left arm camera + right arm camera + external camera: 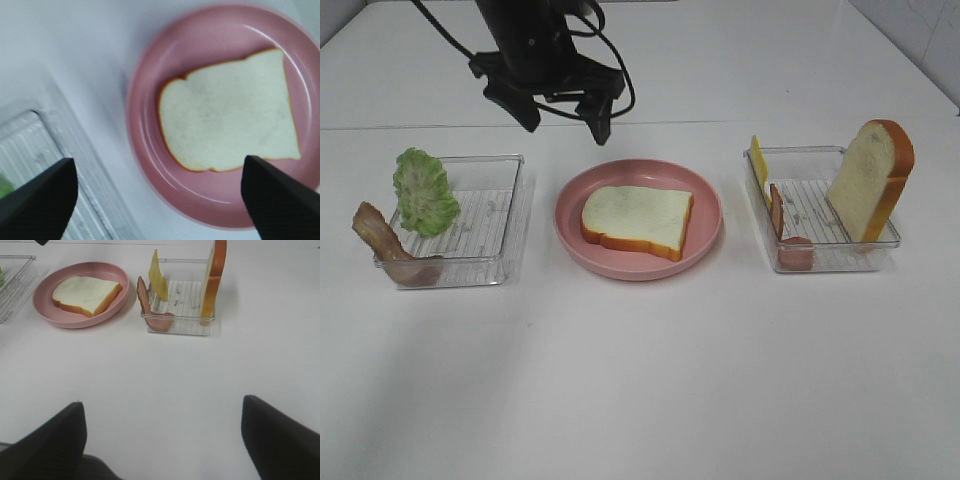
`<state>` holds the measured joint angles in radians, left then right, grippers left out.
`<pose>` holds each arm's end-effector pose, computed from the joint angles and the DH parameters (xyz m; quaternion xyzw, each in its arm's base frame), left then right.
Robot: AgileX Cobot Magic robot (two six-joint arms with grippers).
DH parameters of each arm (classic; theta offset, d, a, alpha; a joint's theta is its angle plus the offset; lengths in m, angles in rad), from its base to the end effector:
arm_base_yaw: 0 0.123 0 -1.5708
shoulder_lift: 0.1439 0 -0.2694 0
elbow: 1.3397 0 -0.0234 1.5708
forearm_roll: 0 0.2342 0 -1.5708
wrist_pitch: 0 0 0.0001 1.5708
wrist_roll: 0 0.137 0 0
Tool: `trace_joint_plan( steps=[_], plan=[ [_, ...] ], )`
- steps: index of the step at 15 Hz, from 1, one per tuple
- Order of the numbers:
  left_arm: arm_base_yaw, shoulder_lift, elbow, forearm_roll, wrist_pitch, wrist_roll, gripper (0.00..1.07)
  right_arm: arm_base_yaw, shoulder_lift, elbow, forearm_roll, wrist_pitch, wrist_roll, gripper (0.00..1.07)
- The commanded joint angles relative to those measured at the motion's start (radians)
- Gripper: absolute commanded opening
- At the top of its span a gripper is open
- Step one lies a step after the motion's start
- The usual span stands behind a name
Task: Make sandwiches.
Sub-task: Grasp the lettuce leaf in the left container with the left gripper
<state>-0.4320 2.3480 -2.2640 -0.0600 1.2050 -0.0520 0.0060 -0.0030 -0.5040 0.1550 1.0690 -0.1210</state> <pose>0.4490 -0.2155 0.1825 0.1803 0.9659 -0.0726 0.1710 0.0351 0.0188 0.2498 -0.0576 0.8491 0.0474 0.5230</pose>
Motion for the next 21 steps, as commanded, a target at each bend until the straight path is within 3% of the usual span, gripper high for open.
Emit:
trace_joint_plan(
  steps=[1,5,7,10,14,15,18,21],
  plan=[
    [0.007,-0.040,-0.047,0.093,0.083,-0.060,0.82,-0.004,-0.014,0.001,0.005,-0.008,0.002,0.80],
    [0.125,-0.100,-0.047,0.031,0.083,-0.076,0.82,-0.004,-0.014,0.001,0.004,-0.008,0.002,0.80],
    [0.181,-0.134,-0.036,-0.007,0.083,-0.040,0.82,-0.004,-0.014,0.001,0.004,-0.008,0.002,0.80],
    [0.232,-0.172,-0.008,0.012,0.083,-0.010,0.82,-0.004,-0.014,0.001,0.004,-0.008,0.002,0.80],
    [0.325,-0.189,0.107,0.011,0.083,-0.017,0.79,-0.004,-0.014,0.001,0.004,-0.008,0.002,0.80],
    [0.344,-0.189,0.188,0.012,0.082,-0.017,0.78,-0.004,-0.014,0.001,0.004,-0.008,0.002,0.80],
    [0.344,-0.182,0.275,0.050,0.055,-0.017,0.77,-0.004,-0.014,0.001,0.004,-0.008,0.002,0.80],
    [0.344,-0.143,0.298,0.041,0.032,-0.018,0.76,-0.004,-0.014,0.001,0.004,-0.008,0.002,0.80]
  ],
)
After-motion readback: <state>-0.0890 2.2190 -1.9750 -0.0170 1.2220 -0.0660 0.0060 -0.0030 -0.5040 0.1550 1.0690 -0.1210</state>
